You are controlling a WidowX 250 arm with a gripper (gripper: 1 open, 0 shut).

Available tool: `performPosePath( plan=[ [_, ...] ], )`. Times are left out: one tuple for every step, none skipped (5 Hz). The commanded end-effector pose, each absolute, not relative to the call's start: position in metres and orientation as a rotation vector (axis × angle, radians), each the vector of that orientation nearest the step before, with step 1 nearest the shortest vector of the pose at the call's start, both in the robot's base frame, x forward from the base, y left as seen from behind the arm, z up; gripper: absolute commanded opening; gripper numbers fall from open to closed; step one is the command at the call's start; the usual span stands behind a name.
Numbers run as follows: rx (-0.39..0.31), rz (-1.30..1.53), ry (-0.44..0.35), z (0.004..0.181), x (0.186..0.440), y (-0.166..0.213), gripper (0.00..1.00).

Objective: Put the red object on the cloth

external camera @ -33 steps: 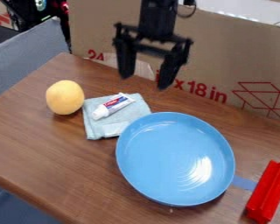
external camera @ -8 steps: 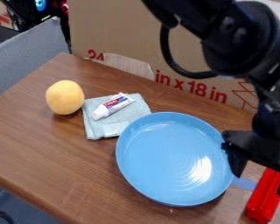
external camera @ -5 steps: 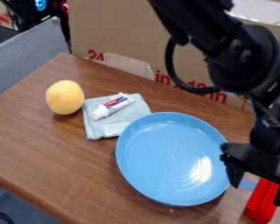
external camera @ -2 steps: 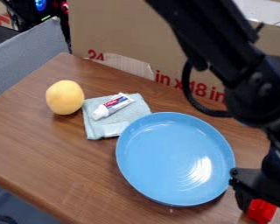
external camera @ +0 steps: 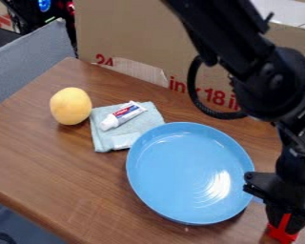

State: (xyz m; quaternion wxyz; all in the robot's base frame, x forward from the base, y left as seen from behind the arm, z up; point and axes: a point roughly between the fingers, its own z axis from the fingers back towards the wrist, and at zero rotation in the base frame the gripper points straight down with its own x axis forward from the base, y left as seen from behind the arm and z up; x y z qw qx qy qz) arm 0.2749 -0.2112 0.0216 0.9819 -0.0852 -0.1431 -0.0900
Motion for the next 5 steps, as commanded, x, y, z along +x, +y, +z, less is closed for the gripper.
performPosePath(
  plan=[
    [-0.211, -0.167, -0.320, 0.031, 0.285, -0.206, 0.00],
    [-0.231, -0.152, -0.332, 0.054, 0.287, -0.204, 0.00],
    [-0.242, -0.151, -0.336, 0.072, 0.279, -0.198, 0.00],
    [-0.277, -0.112, -0.365, 0.093, 0.280, -0.194, 0.00],
    [-0.305, -0.096, -0.402, 0.112, 0.279, -0.185, 0.00]
  ],
)
